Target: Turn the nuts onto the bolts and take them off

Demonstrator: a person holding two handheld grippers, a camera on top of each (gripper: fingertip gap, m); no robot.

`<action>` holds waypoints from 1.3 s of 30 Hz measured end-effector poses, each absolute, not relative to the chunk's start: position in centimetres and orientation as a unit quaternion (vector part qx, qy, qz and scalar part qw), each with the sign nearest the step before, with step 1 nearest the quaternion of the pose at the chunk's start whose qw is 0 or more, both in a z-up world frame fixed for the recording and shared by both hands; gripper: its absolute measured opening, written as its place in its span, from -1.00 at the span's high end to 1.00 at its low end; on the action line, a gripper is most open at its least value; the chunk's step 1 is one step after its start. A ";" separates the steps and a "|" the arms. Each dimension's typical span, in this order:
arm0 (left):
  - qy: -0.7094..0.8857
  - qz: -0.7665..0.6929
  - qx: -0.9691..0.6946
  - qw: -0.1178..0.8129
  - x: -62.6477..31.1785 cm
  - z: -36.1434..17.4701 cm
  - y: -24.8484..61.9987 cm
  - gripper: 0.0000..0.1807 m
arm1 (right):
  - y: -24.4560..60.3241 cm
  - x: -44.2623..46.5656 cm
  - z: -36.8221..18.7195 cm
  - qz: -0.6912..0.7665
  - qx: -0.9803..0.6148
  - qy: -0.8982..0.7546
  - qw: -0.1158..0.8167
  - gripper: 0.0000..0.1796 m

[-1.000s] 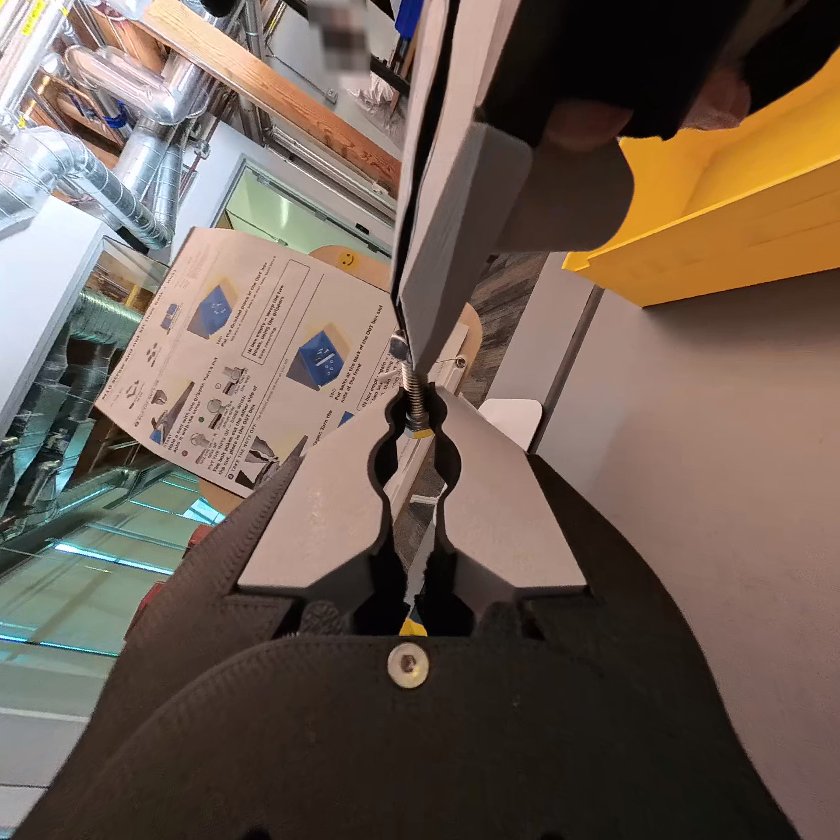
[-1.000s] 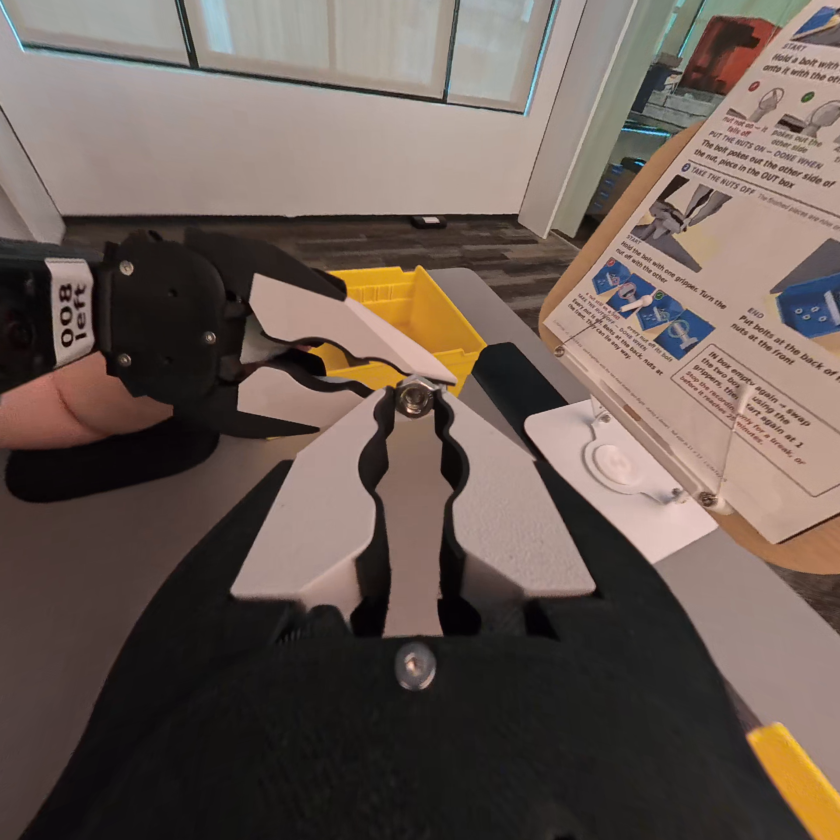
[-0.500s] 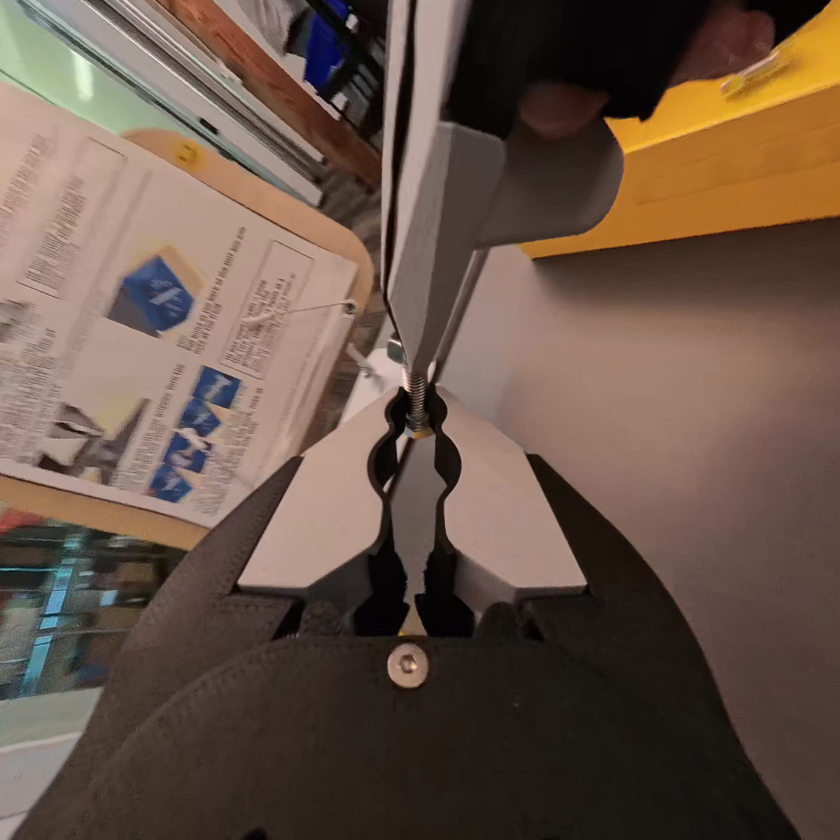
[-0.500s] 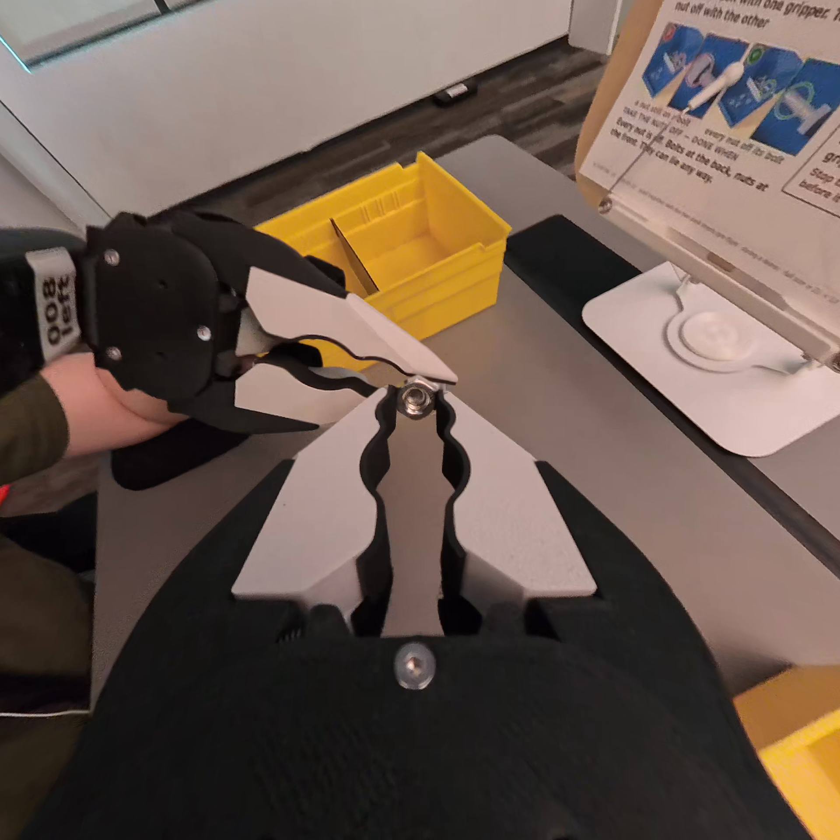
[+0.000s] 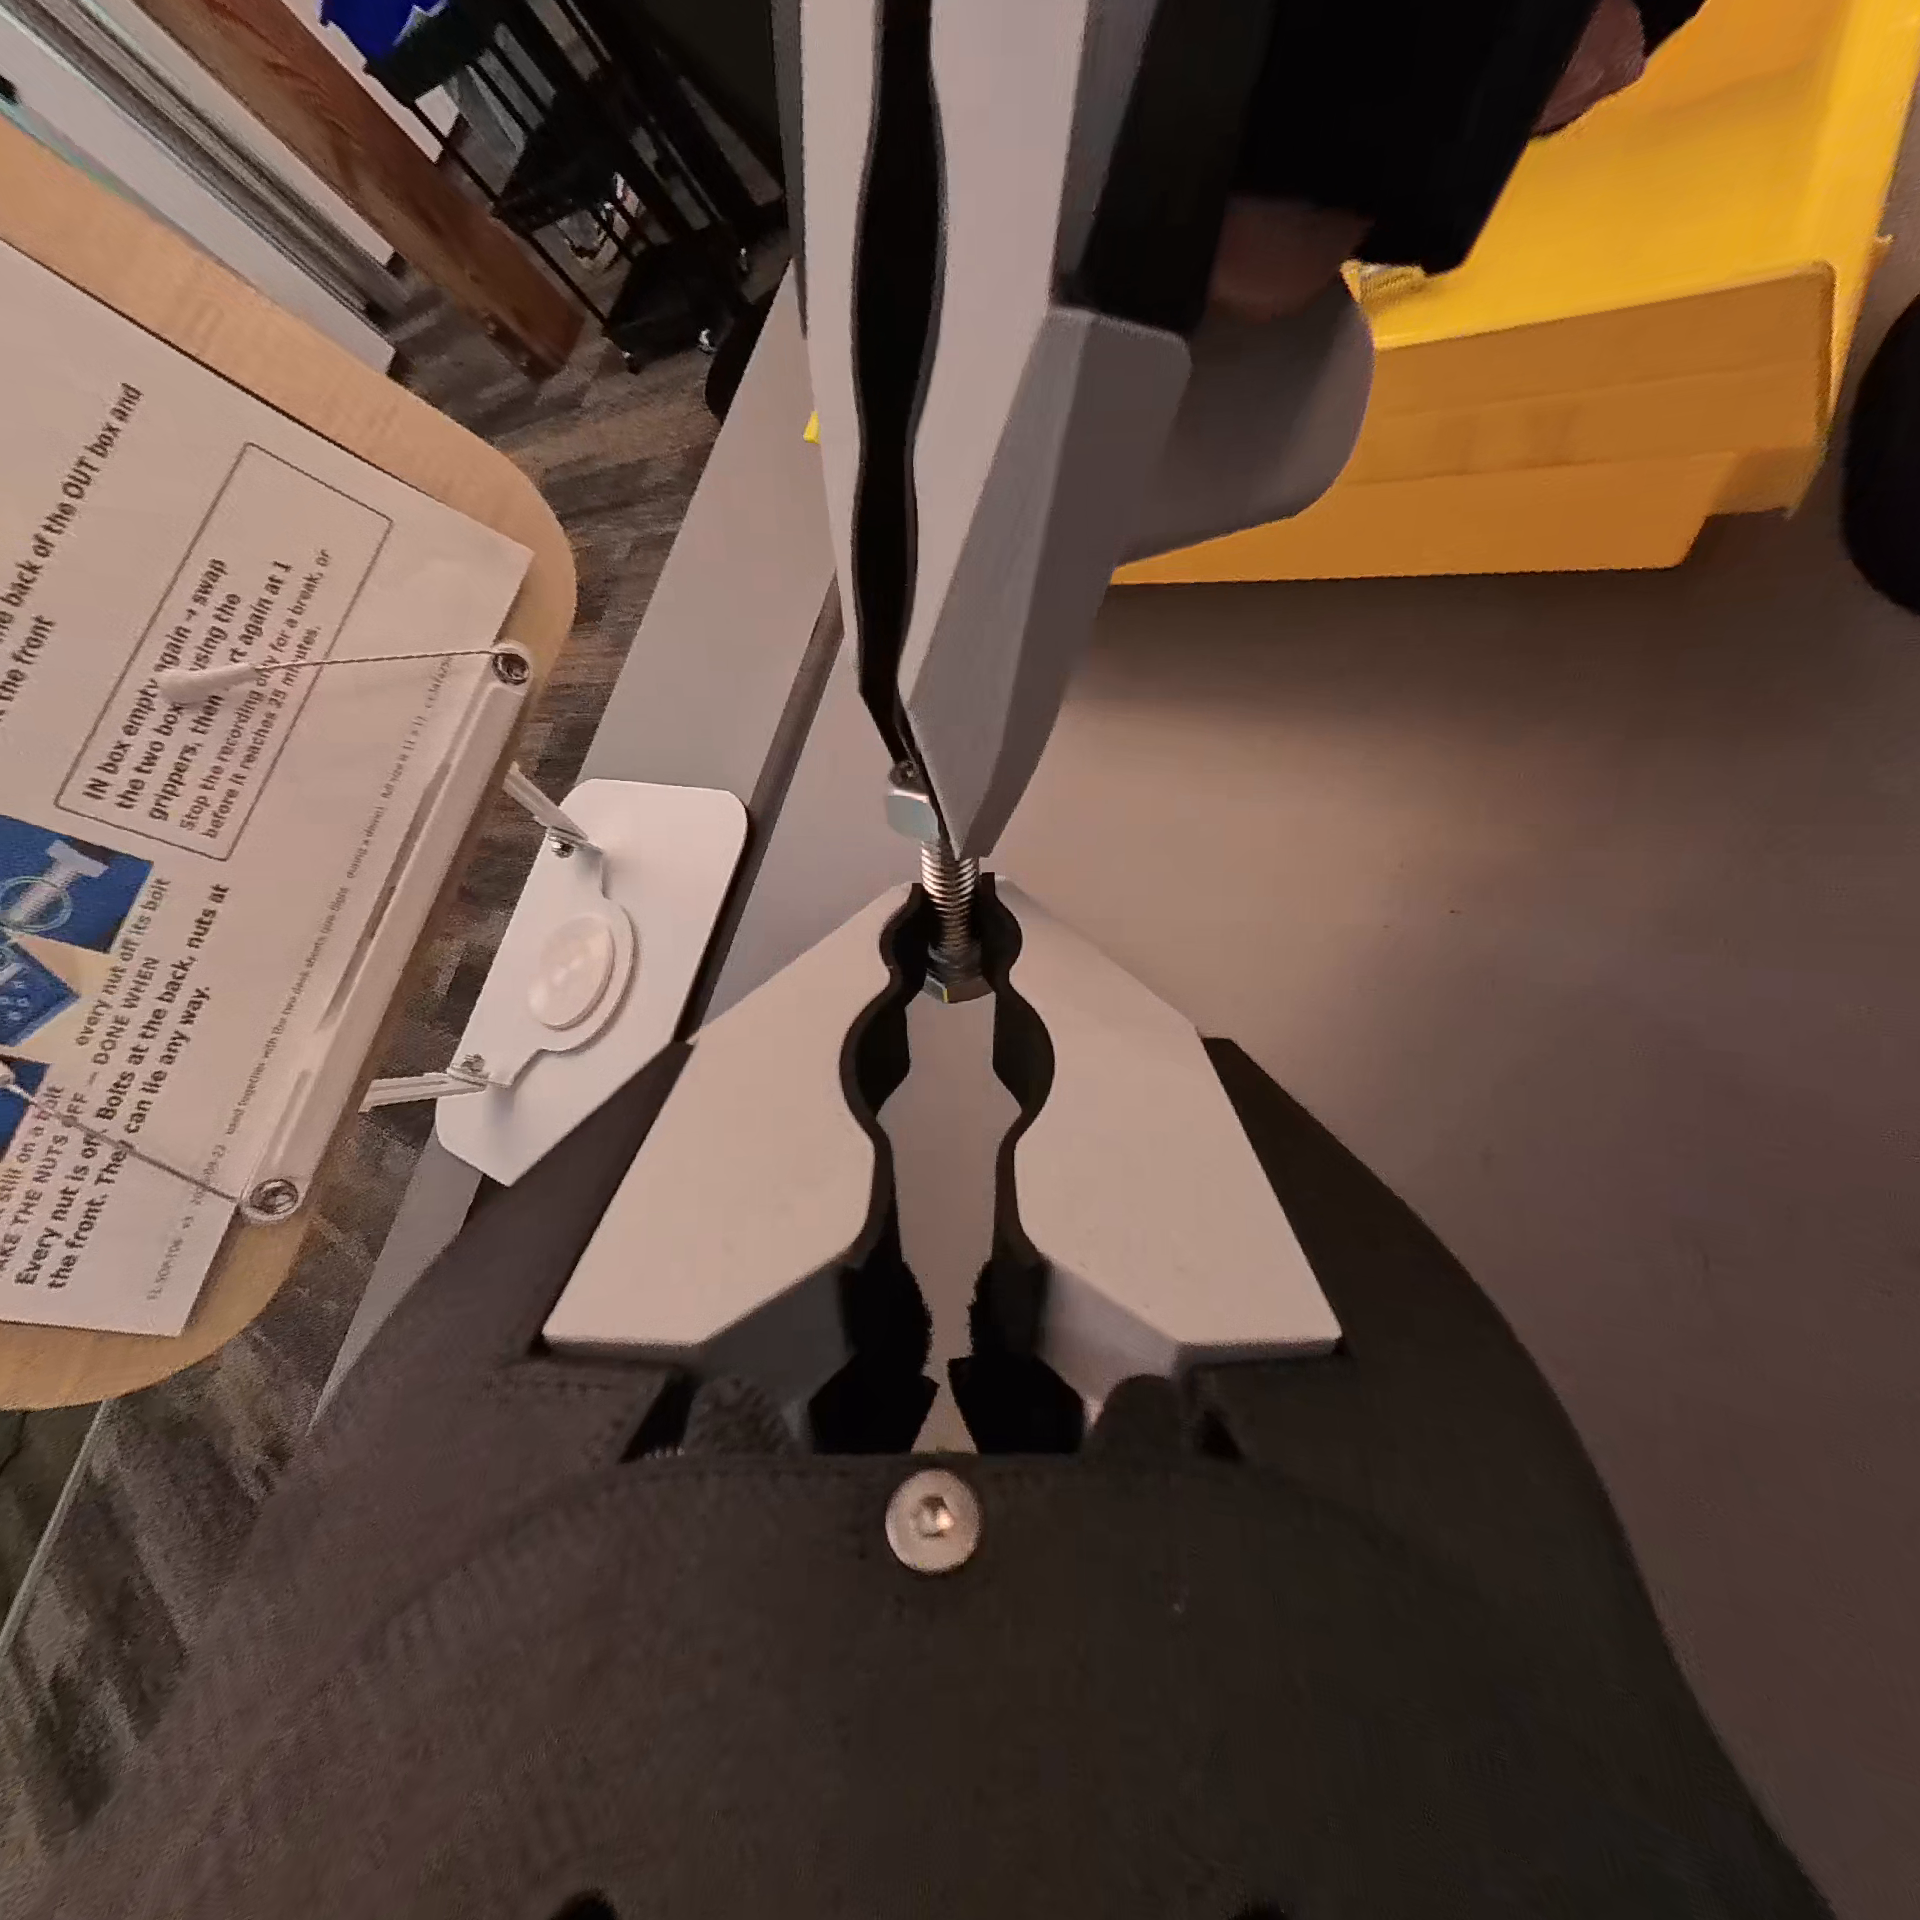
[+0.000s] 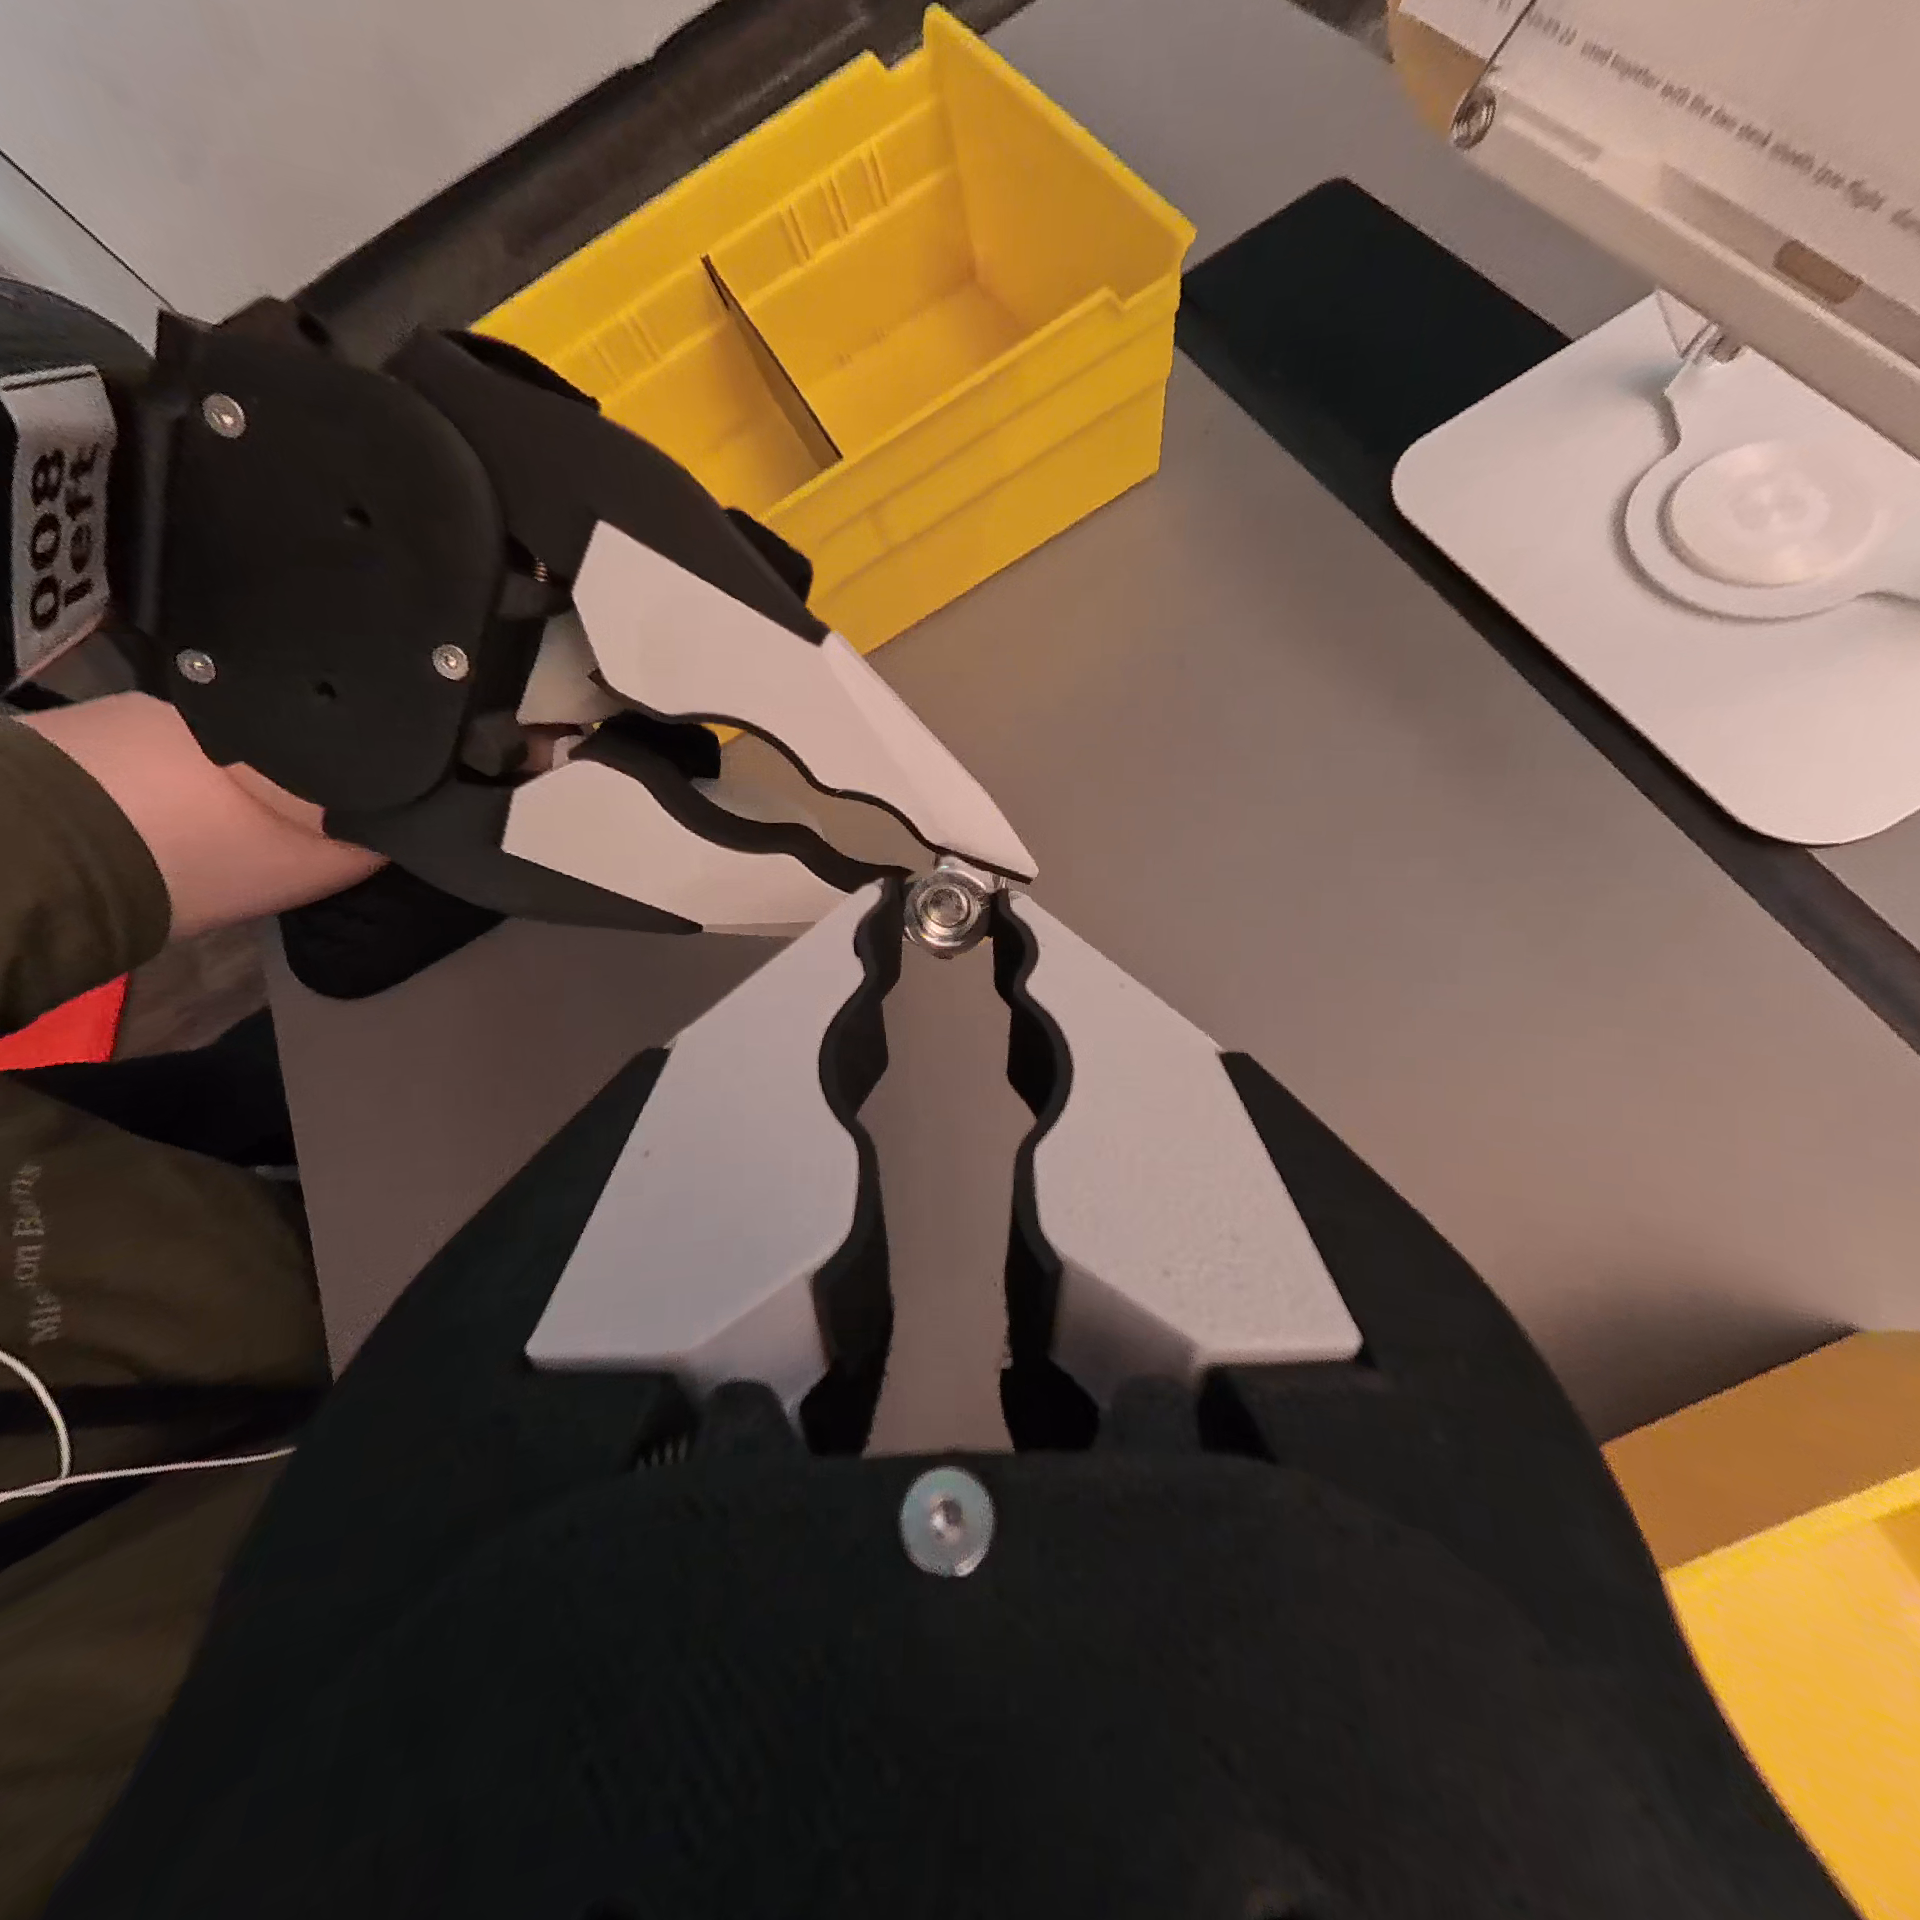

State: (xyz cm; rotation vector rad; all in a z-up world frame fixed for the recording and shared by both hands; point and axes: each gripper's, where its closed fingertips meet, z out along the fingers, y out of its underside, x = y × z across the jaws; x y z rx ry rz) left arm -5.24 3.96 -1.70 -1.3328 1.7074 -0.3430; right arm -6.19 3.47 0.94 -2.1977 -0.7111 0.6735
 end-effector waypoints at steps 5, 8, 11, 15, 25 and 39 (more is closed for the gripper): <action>0.688 -0.116 -0.538 0.473 -5.1 -1.7 4.5 0.92 | 3.9 -6.1 0.9 0.272 -0.854 -0.256 0.362 0.83; 0.687 -0.102 -0.536 0.480 -5.2 -1.7 4.7 0.92 | 4.1 -6.1 0.9 0.268 -0.854 -0.257 0.366 0.83; 0.684 -0.113 -0.538 0.479 -5.1 -1.6 4.6 0.92 | 4.2 -6.2 1.1 0.261 -0.849 -0.264 0.377 0.83; 0.679 -0.129 -0.540 0.481 -5.2 -1.1 4.5 0.92 | 4.2 -6.5 1.8 0.261 -0.839 -0.272 0.393 0.82; 0.657 -0.184 -0.551 0.481 -5.2 -0.1 4.6 0.92 | 4.4 -6.4 4.2 0.238 -0.799 -0.309 0.458 0.61; 0.552 -0.451 -0.516 0.475 -8.1 9.5 1.6 0.92 | 0.1 -10.4 12.7 0.314 -0.553 -0.406 0.657 0.24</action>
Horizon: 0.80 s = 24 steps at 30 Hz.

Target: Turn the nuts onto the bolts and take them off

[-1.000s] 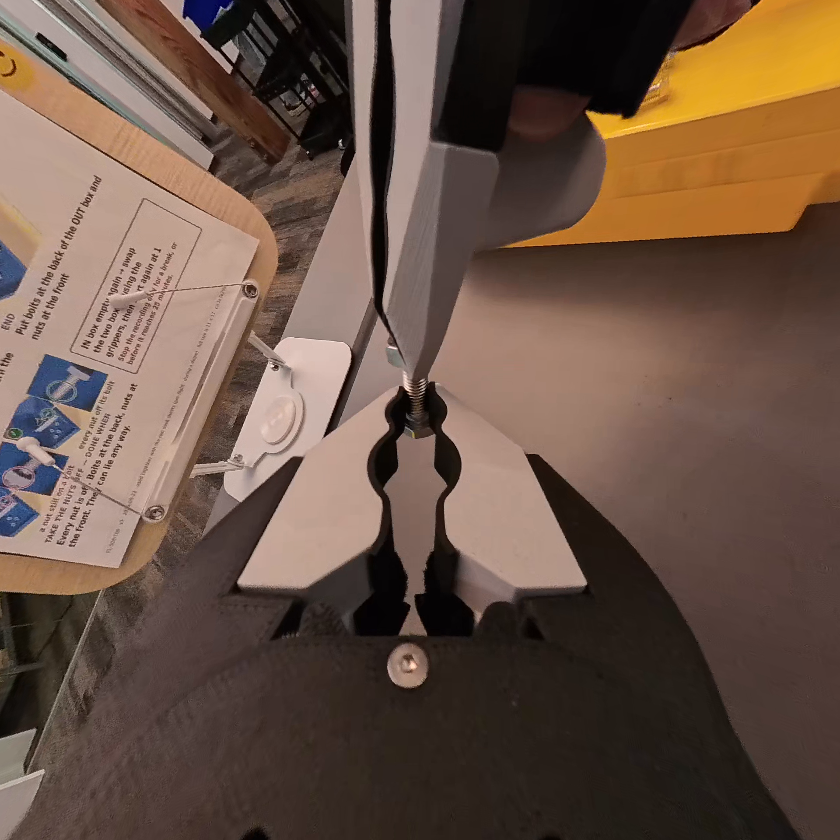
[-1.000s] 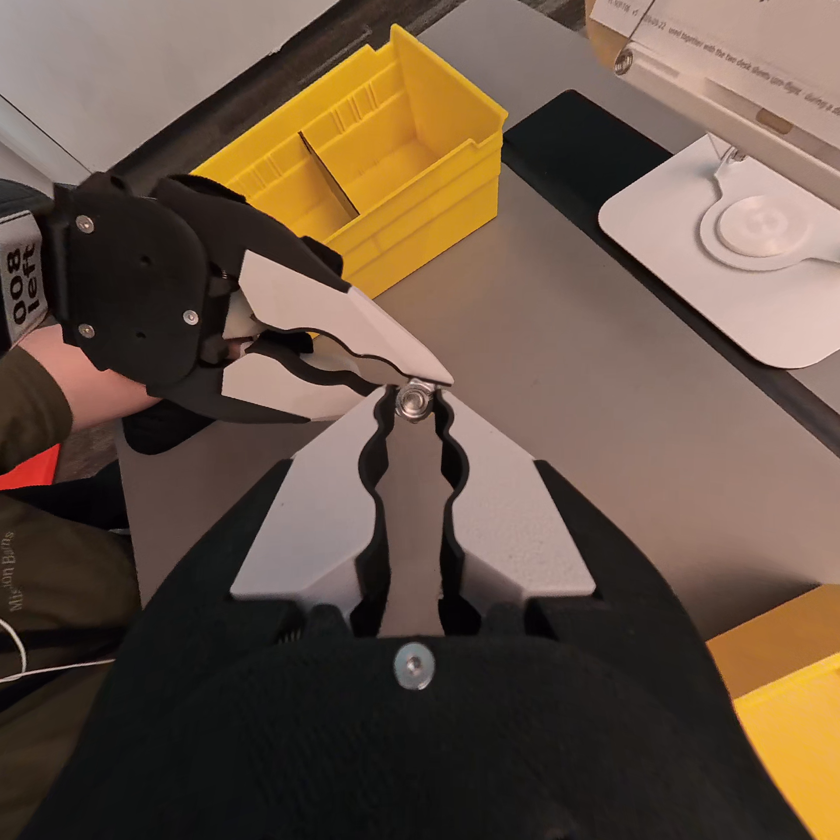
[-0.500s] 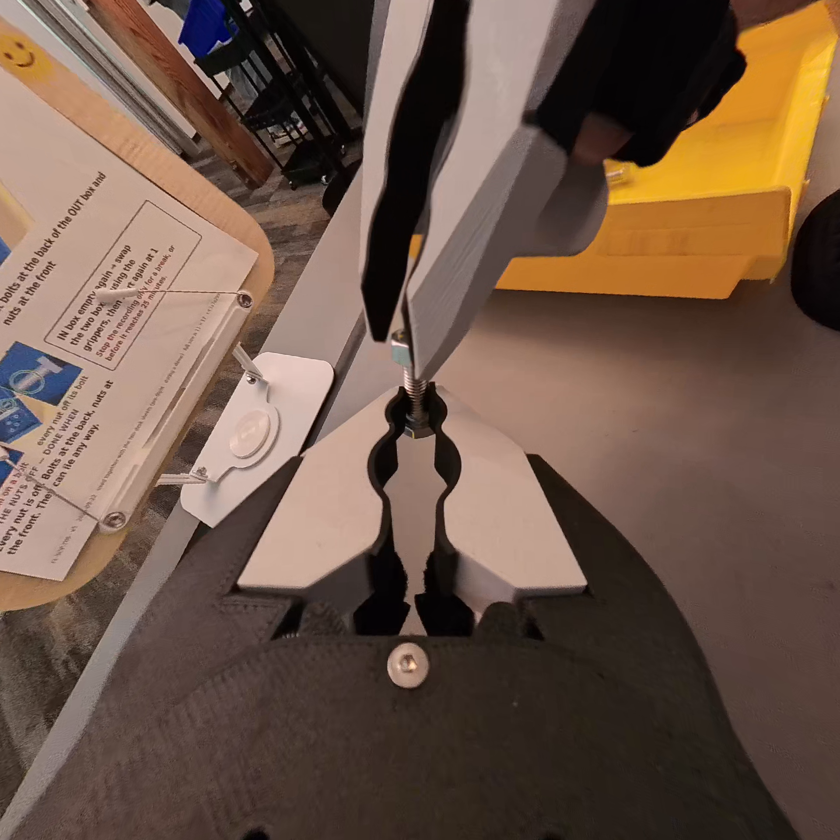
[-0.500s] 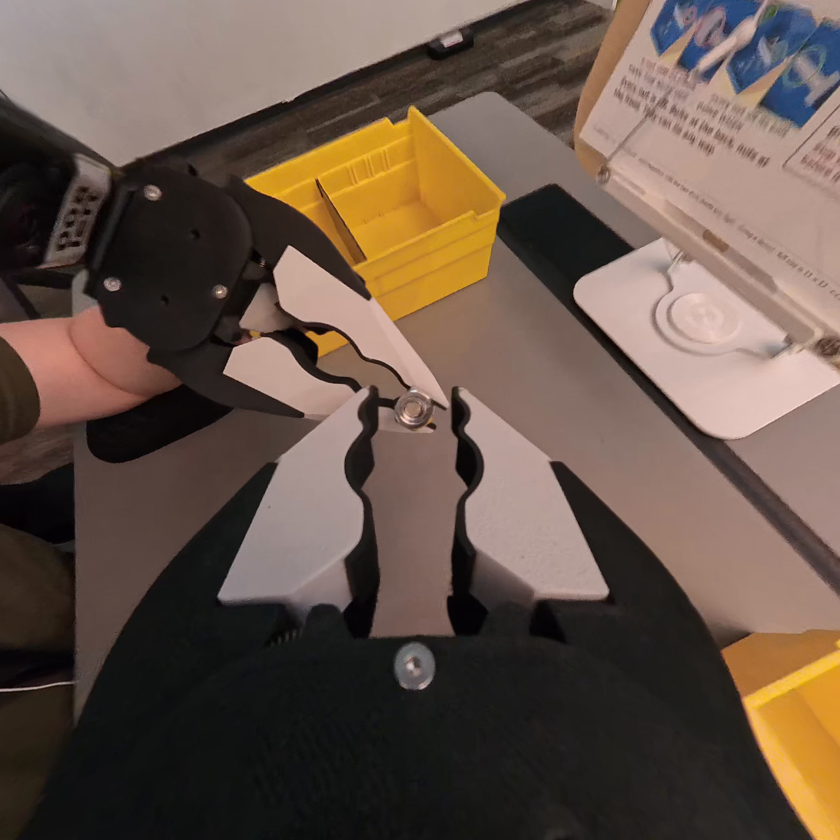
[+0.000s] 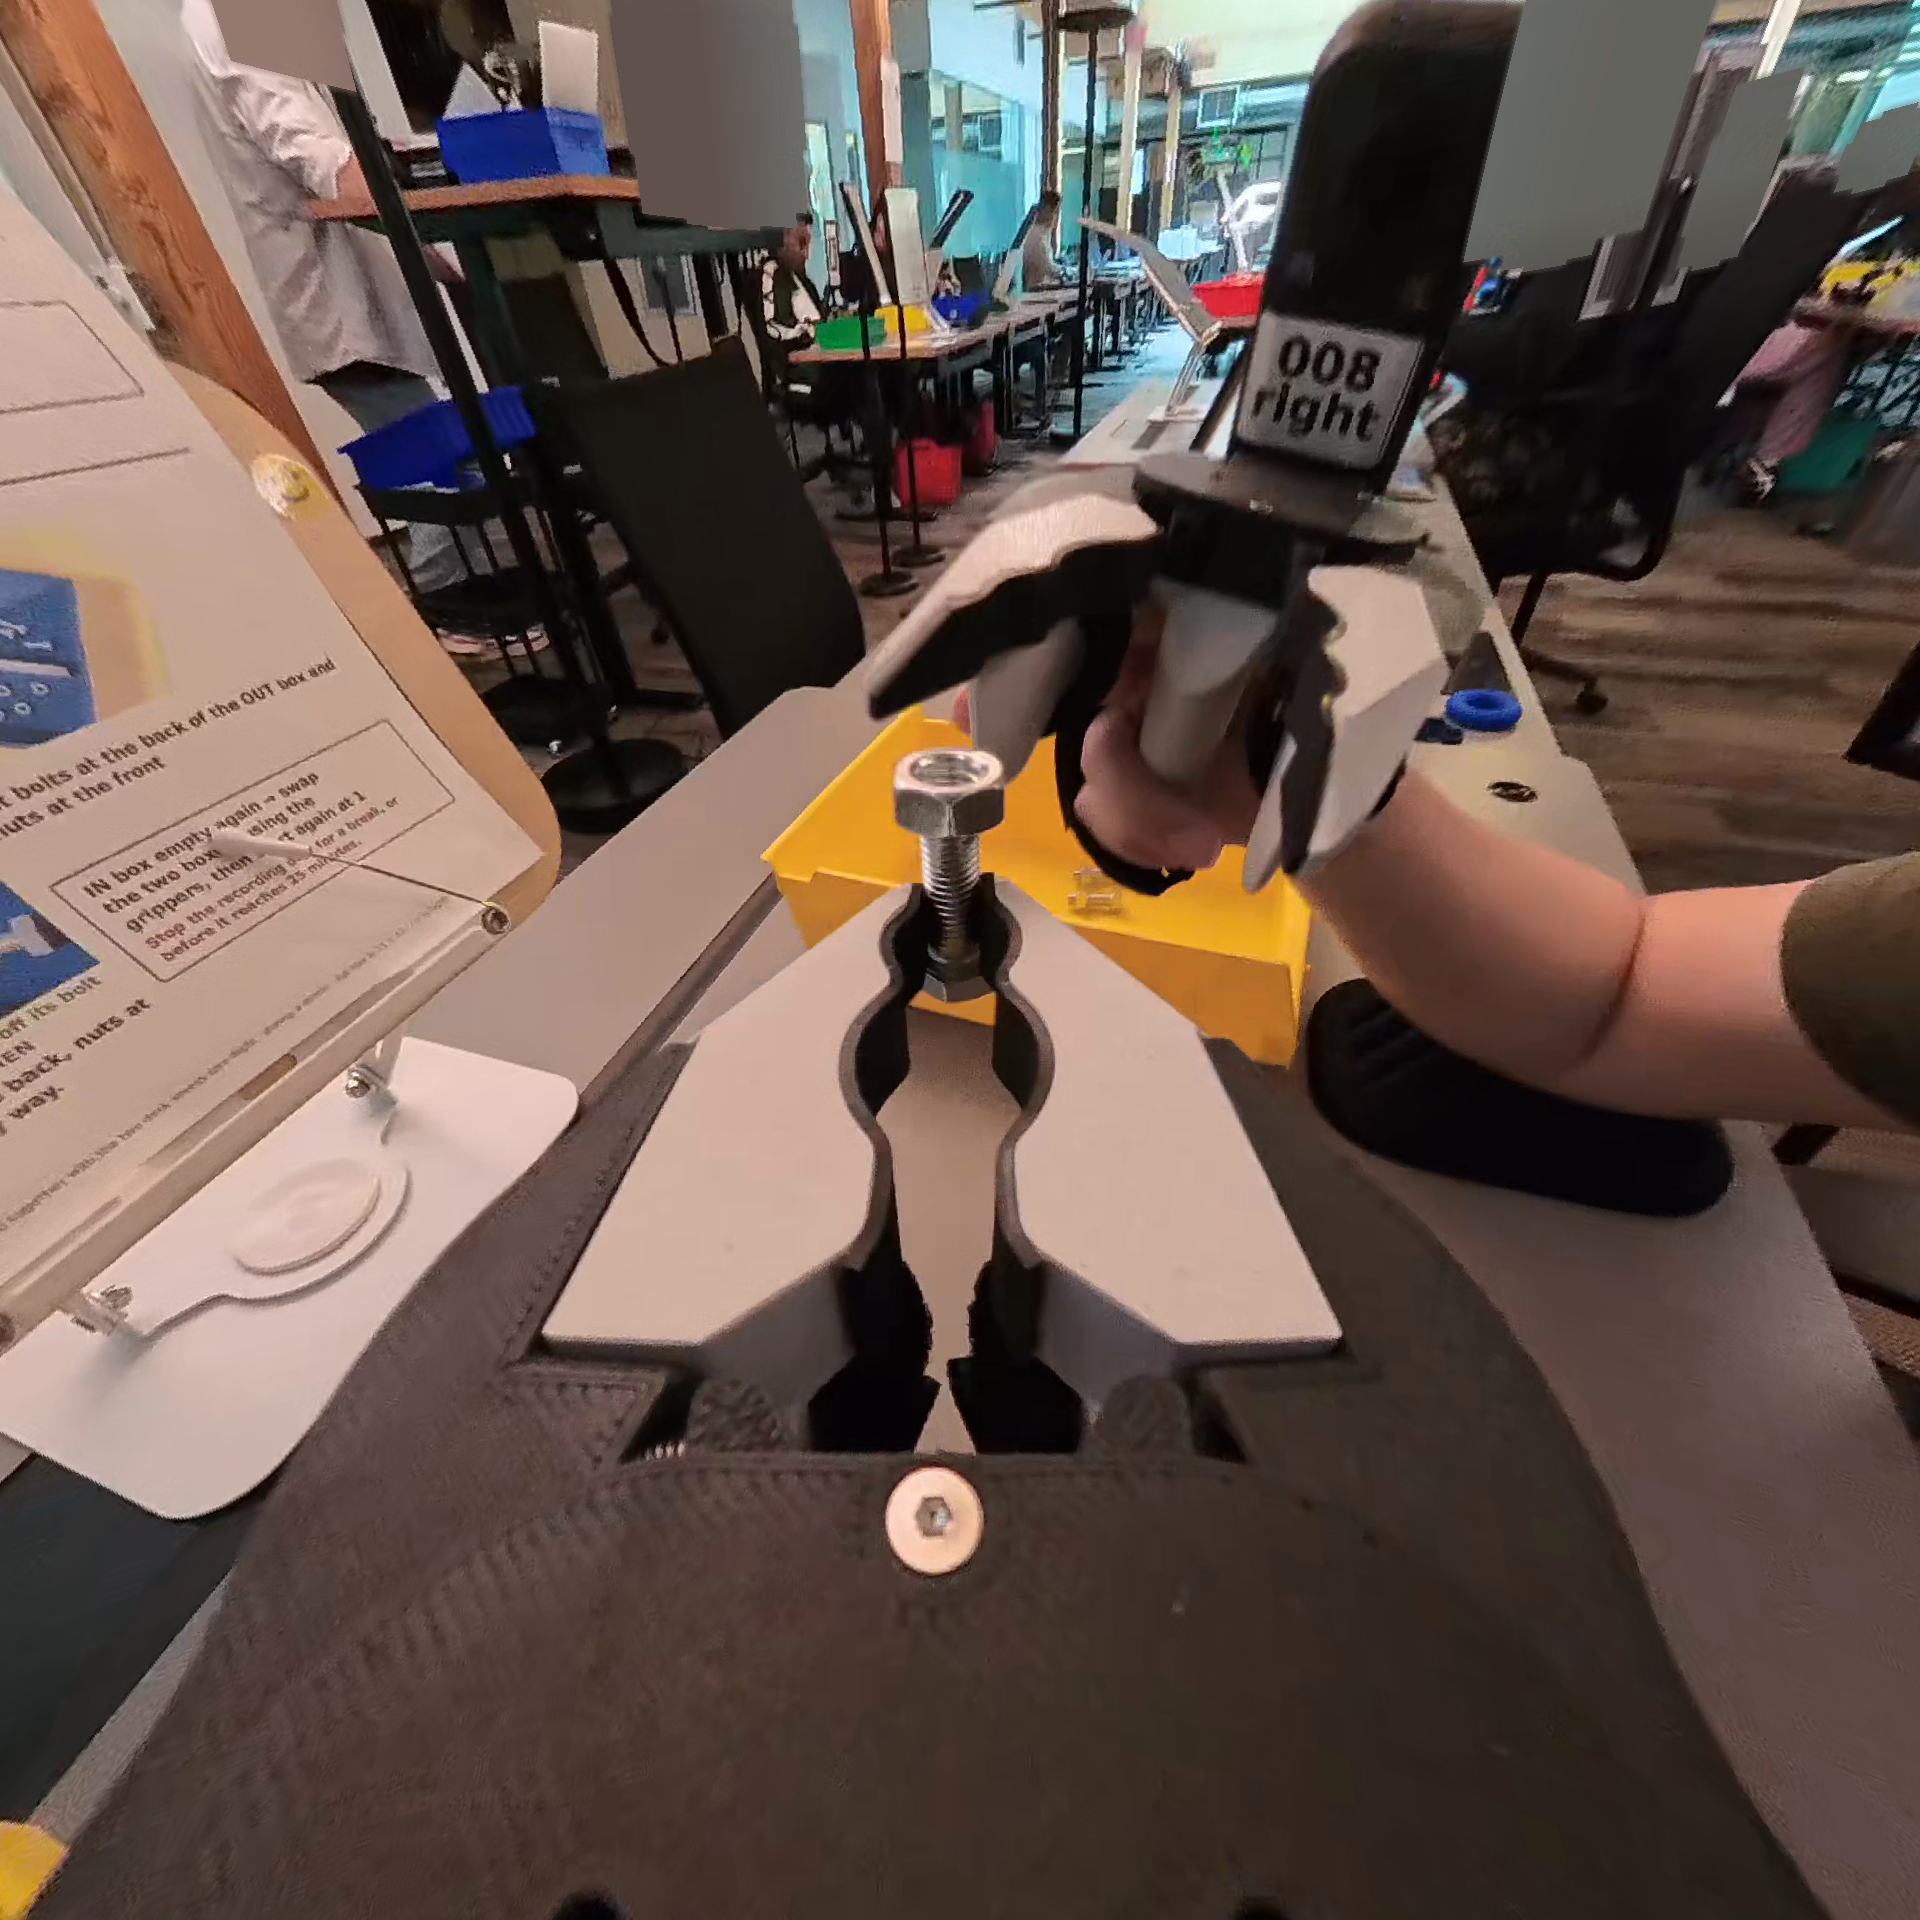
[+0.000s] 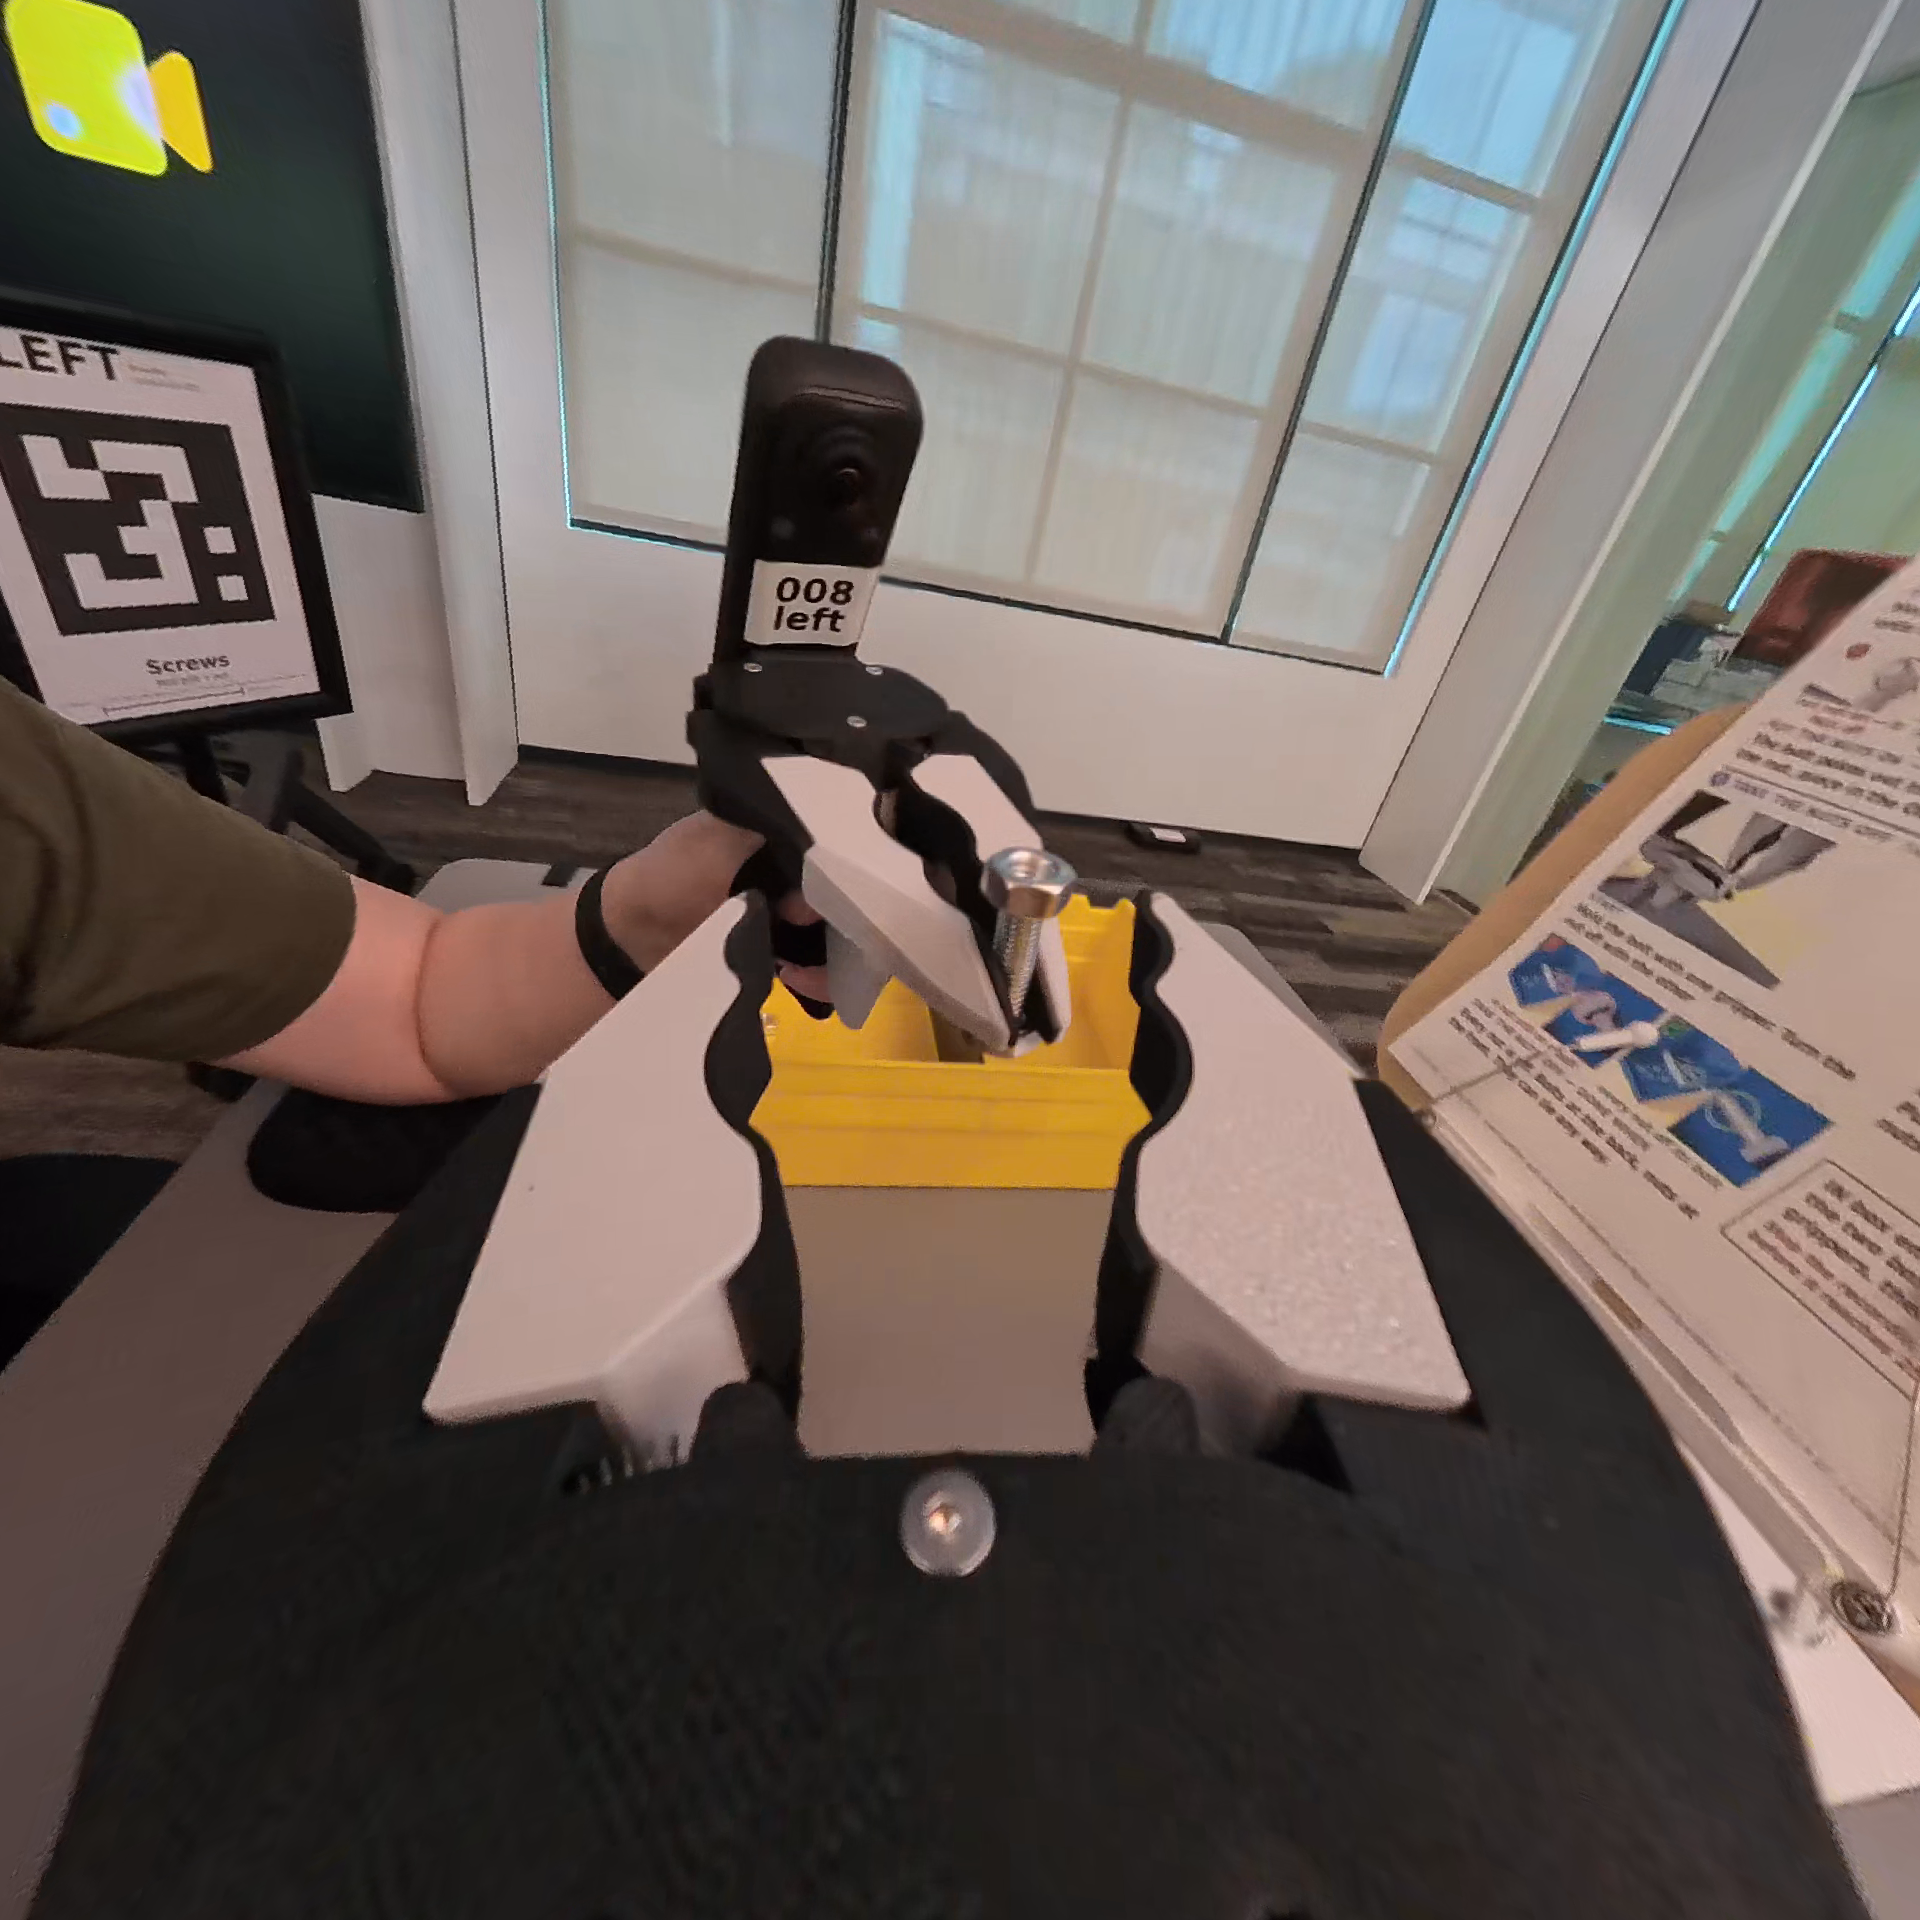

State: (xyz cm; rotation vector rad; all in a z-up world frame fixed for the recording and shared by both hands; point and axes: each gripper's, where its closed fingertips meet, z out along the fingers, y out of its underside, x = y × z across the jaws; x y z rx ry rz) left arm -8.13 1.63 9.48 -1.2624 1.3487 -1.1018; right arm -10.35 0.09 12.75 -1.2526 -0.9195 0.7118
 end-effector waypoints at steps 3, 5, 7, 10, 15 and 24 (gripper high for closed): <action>0.547 -0.455 -0.514 0.479 -8.5 10.1 1.5 0.92 | -0.3 -11.1 12.6 0.294 -0.545 -0.424 0.661 0.24; 0.548 -0.453 -0.514 0.479 -8.6 10.2 1.5 0.92 | -0.7 -11.4 12.7 0.287 -0.539 -0.430 0.665 0.24; 0.549 -0.454 -0.514 0.478 -8.6 10.2 1.4 0.92 | -0.8 -11.6 12.7 0.282 -0.538 -0.432 0.667 0.24; 0.549 -0.449 -0.515 0.482 -8.7 10.2 1.5 0.92 | -1.0 -11.8 12.6 0.282 -0.539 -0.439 0.661 0.25; 0.546 -0.444 -0.518 0.486 -8.8 10.3 1.7 0.92 | -1.7 -11.8 12.6 0.282 -0.536 -0.452 0.655 0.35; 0.558 -0.446 -0.511 0.478 -8.6 10.0 1.0 0.92 | -1.0 -12.0 12.6 0.267 -0.538 -0.441 0.667 0.07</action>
